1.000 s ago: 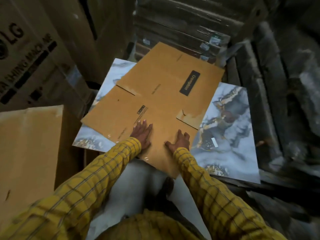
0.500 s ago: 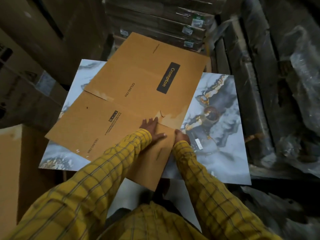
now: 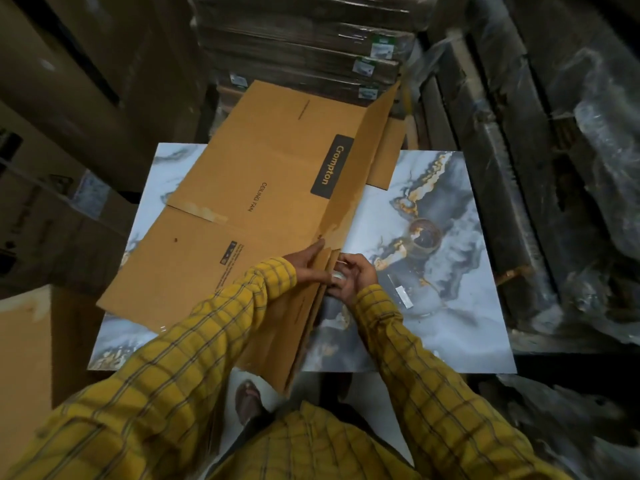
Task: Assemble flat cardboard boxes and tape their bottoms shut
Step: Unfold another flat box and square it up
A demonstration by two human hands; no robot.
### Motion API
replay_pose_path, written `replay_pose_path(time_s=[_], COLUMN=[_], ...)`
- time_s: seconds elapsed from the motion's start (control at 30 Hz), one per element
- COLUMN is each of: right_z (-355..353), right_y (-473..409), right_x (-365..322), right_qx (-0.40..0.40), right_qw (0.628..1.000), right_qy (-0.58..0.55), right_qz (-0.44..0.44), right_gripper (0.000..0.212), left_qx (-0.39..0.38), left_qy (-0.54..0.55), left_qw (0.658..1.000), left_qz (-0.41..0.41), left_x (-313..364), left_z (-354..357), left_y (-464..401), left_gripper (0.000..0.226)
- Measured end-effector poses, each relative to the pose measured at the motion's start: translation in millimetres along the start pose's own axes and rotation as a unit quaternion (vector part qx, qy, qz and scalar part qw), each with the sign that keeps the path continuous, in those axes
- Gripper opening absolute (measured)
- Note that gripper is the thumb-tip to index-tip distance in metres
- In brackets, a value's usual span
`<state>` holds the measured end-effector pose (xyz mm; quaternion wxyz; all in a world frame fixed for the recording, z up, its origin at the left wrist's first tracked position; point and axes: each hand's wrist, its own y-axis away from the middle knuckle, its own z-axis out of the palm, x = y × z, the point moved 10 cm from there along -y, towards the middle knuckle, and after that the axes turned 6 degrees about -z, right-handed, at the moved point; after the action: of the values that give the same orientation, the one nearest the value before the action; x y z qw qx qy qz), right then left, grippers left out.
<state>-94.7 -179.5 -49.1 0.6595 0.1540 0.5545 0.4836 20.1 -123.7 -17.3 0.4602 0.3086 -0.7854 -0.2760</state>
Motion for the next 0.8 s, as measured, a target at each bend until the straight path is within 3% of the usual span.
replay_pose_path(time_s=[0.1,0.17,0.23,0.3,0.33,0.4,0.5,0.63,0.73,0.8], right_z=[2.1,-20.1,-39.3,-50.2,-44.5,-23.4,6.4,28.4,45.0,53.2], right_y=[-28.6,-64.4,-78.3,-96.5,-87.4,-48.9,1.5,26.0,44.9,53.4], right_x=[13.6,30.4,32.8,39.7,33.1,9.2,-18.7,-43.6,-71.4,-86.9], right_qx=[-0.007,0.016,0.038,0.027,0.02,0.03,0.039,0.037,0.033,0.022], right_qw=[0.999,0.994,0.98,0.971,0.969,0.967,0.966,0.966,0.958,0.953], right_qy=[0.028,0.092,0.175,0.213,0.22,0.224,0.217,0.199,0.198,0.202], right_qz=[-0.027,-0.053,-0.082,-0.103,-0.107,-0.121,-0.134,-0.161,-0.205,-0.227], right_gripper=[0.07,0.087,0.11,0.12,0.116,0.093,0.059,0.056,0.049,0.048], left_qx=[0.013,0.044,0.07,0.082,0.098,0.163,0.22,0.147,0.184,0.235], left_qy=[0.107,0.149,0.126,0.009,-0.089,-0.304,-0.47,-0.507,-0.478,-0.47], left_qw=[0.994,0.988,0.989,0.996,0.991,0.938,0.855,0.849,0.858,0.85], left_qz=[-0.002,-0.02,-0.024,-0.019,-0.02,-0.034,0.014,0.029,0.021,0.023], left_x=[-16.8,-31.2,-37.1,-33.6,-28.7,-7.9,28.9,37.0,47.6,56.0], left_z=[-21.2,-35.5,-48.1,-58.3,-64.0,-79.9,-76.5,-57.4,-75.3,-96.0], left_y=[13.8,18.8,25.1,24.2,24.1,34.9,45.0,30.3,34.8,42.8], left_gripper=[0.116,0.101,0.086,0.083,0.089,0.09,0.063,0.06,0.108,0.12])
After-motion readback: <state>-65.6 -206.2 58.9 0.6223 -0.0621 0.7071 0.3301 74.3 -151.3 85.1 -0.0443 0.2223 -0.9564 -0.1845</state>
